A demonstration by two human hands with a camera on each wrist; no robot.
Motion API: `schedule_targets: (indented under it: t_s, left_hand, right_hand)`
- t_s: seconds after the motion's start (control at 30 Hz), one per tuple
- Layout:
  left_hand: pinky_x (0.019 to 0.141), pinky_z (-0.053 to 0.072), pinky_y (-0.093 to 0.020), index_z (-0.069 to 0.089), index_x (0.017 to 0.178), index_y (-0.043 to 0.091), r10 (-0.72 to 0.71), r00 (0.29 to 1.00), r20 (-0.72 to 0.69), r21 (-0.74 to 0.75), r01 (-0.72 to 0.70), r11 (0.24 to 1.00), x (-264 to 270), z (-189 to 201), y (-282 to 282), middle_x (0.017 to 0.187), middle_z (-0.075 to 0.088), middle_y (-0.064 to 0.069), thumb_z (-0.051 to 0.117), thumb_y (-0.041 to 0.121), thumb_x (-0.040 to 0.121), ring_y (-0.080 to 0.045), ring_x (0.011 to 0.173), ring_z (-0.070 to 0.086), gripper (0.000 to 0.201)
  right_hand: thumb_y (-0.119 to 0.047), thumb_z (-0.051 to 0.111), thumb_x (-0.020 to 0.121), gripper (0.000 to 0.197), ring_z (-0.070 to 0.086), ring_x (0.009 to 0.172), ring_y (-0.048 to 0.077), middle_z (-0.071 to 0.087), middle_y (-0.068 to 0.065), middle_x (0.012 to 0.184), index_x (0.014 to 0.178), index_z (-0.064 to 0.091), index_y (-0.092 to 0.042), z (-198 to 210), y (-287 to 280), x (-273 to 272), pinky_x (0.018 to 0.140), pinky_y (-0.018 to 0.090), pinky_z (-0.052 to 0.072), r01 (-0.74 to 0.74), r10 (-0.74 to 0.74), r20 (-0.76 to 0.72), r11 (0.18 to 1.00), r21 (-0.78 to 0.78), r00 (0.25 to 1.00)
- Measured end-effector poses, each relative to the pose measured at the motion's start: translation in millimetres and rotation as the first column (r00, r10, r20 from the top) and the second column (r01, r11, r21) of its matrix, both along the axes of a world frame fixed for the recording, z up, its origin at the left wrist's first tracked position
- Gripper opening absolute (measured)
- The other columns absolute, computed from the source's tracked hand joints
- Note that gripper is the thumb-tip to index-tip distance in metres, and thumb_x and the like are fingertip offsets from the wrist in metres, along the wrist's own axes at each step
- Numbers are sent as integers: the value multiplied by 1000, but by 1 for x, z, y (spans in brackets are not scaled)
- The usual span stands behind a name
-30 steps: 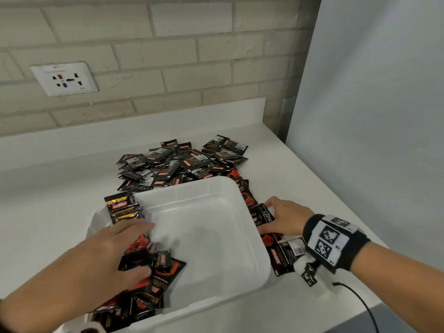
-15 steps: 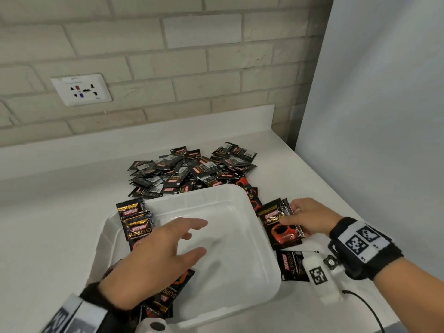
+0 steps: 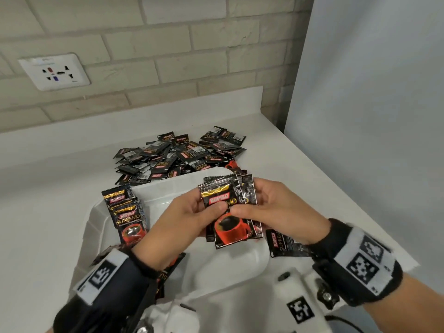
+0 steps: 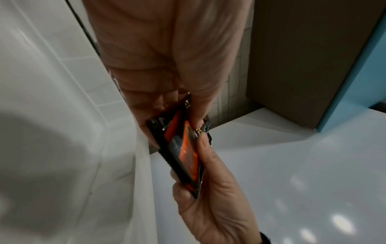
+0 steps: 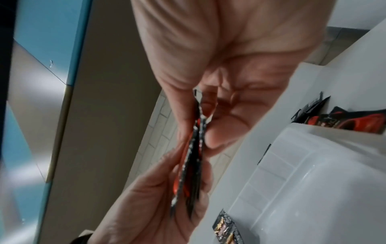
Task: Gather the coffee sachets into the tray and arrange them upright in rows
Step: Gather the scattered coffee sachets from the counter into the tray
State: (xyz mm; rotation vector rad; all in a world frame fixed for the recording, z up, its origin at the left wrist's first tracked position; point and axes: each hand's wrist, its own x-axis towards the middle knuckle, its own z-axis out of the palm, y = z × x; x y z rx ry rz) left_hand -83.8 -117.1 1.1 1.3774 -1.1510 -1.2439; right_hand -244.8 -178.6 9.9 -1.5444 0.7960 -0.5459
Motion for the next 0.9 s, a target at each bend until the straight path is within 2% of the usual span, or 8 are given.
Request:
schedule_targets:
  t_s: [0.13, 0.2, 0.3, 0.37, 0.4, 0.57, 0.77, 0.9]
  left_hand:
    - [75, 56, -39, 61, 108, 13, 80, 995, -58, 24, -79, 997, 10, -12, 6, 93, 74, -3, 60, 21, 70, -16, 80, 70, 39]
    - [76, 55, -38, 61, 106, 15, 129, 987, -92, 30, -126, 992, 16, -17, 8, 94, 74, -3, 60, 21, 69, -16, 82, 70, 38]
    - [80, 54, -38, 61, 107, 14, 171, 974, -146, 42, -167, 985, 21, -21, 10, 98, 73, -5, 57, 21, 72, -19, 84, 69, 36]
    - [79, 54, -35, 60, 107, 12, 191, 964, -183, 61, -182, 981, 22, -23, 10, 96, 73, -6, 54, 17, 80, -17, 81, 70, 28]
    - [75, 56, -32, 60, 105, 12, 201, 960, -197, 71, -191, 979, 22, -24, 10, 94, 73, -5, 51, 14, 85, -16, 77, 70, 22]
    - [39, 48, -18, 58, 98, 12, 237, 942, -237, 114, -216, 970, 22, -26, 13, 76, 73, -3, 45, 9, 92, -13, 59, 68, 15]
    - [66, 43, -33, 59, 97, 16, 257, 939, -226, 104, -240, 965, 26, -27, 19, 86, 74, -9, 48, 14, 90, -16, 64, 69, 14]
    - [54, 50, -31, 59, 99, 14, 265, 936, -233, 113, -245, 963, 28, -26, 20, 83, 74, -7, 47, 12, 91, -18, 64, 70, 15]
  right_hand:
    - [-18, 66, 79, 13, 60, 53, 7, 61, 0, 68, 84, 56, -13, -11, -14, -12, 51, 22, 53, 92, -90, -80, 996, 16, 993]
    - [-23, 67, 81, 13, 59, 55, 3, 62, -2, 74, 88, 60, -15, -18, -26, -27, 53, 19, 50, 119, -153, -249, 982, -149, 956]
    - [-31, 67, 81, 25, 57, 77, 3, 58, -7, 90, 104, 61, -22, -35, -39, -48, 67, 11, 44, -180, -136, -662, 905, -386, 737]
    - [-35, 67, 81, 43, 48, 95, 8, 50, -7, 104, 120, 55, -22, -50, -41, -58, 83, 17, 40, -394, -46, -830, 865, -312, 556]
    - [-37, 68, 79, 52, 43, 101, 8, 46, -5, 110, 126, 51, -22, -56, -40, -61, 88, 19, 38, -439, -12, -857, 855, -276, 515]
    - [-36, 70, 77, 66, 39, 112, 13, 42, -3, 121, 133, 39, -24, -71, -38, -65, 90, 22, 35, -455, -19, -865, 845, -282, 502]
    - [-43, 69, 76, 45, 36, 92, 11, 36, -6, 100, 107, 49, -18, -70, -41, -62, 64, 20, 32, -483, -12, -912, 845, -229, 411]
    - [-48, 55, 86, 45, 36, 103, 17, 39, 2, 112, 113, 52, -13, -69, -52, -56, 84, 26, 37, -394, -103, -864, 859, -328, 493]
